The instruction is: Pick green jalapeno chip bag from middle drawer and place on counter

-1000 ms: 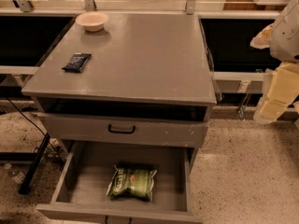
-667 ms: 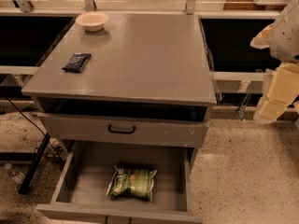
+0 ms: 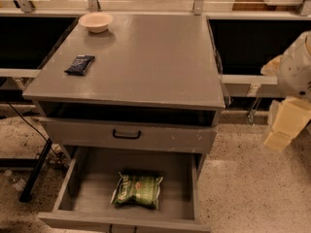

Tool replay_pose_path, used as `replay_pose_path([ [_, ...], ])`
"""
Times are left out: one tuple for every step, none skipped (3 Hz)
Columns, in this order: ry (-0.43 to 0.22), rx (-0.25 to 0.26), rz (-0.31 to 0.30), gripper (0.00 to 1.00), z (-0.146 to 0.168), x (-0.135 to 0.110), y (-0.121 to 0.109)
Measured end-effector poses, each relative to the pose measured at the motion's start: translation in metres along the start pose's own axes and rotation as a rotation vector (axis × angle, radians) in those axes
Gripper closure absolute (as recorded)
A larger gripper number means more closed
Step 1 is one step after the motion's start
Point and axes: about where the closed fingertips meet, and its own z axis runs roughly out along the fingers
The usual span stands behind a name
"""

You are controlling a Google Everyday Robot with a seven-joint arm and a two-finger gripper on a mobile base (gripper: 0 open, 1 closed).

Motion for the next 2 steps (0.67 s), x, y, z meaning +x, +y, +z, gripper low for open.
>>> replay_pose_path([
  [0.007, -0.033, 0.057, 0.0, 0.026, 0.02, 0.016],
  [0.007, -0.063, 0.092, 0.0, 0.049, 0.039, 0.024],
])
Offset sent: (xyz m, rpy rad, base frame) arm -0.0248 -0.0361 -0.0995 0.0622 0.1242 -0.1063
